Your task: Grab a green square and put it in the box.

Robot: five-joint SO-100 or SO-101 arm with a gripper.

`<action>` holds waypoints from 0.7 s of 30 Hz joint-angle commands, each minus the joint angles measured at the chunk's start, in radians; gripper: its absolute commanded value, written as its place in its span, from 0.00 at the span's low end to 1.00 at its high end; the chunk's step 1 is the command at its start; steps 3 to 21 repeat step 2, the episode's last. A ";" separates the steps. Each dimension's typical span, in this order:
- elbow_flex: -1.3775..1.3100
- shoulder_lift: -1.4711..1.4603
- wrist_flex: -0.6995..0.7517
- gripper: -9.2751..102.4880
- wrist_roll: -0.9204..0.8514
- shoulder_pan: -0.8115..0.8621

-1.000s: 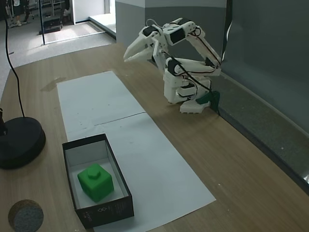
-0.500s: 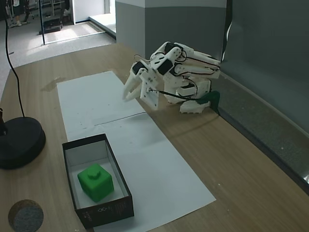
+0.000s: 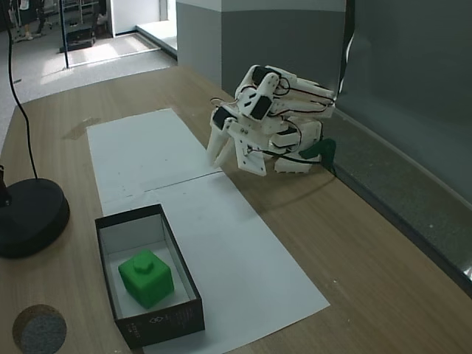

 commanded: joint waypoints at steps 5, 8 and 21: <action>-0.061 0.025 0.014 0.08 0.000 0.002; -0.061 0.025 0.014 0.08 0.000 0.002; -0.061 0.025 0.014 0.08 0.000 0.002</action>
